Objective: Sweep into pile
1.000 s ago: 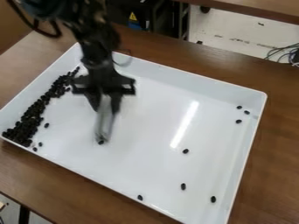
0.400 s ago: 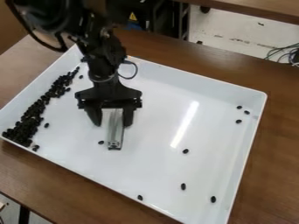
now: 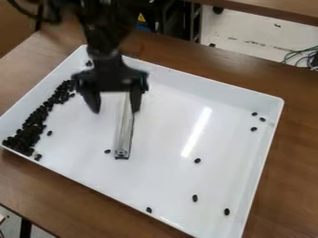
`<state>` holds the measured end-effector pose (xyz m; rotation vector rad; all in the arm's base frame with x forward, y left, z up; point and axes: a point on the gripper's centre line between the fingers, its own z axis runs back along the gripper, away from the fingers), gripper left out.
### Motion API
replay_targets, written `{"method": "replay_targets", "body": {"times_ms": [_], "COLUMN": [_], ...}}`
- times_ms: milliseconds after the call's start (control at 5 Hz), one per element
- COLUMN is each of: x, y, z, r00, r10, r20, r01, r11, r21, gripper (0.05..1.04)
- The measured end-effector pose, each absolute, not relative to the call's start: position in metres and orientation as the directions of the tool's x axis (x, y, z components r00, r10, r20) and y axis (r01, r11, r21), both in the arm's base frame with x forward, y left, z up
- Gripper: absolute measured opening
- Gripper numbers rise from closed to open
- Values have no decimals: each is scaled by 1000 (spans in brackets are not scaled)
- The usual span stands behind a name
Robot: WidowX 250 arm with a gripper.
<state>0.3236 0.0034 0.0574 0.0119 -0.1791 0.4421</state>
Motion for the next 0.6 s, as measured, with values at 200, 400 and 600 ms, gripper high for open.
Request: {"method": "replay_targets", "body": {"times_ms": [200, 400, 600], "x": [322, 308, 287], "y": [19, 53, 75], "z": [79, 82, 84], "r00": [848, 766, 700], "r10": [511, 630, 701], "r20": [143, 128, 136], "r01": [-520, -640, -713], "r11": [853, 767, 699], "r21": [37, 45, 65], "gripper": [999, 999, 999]}}
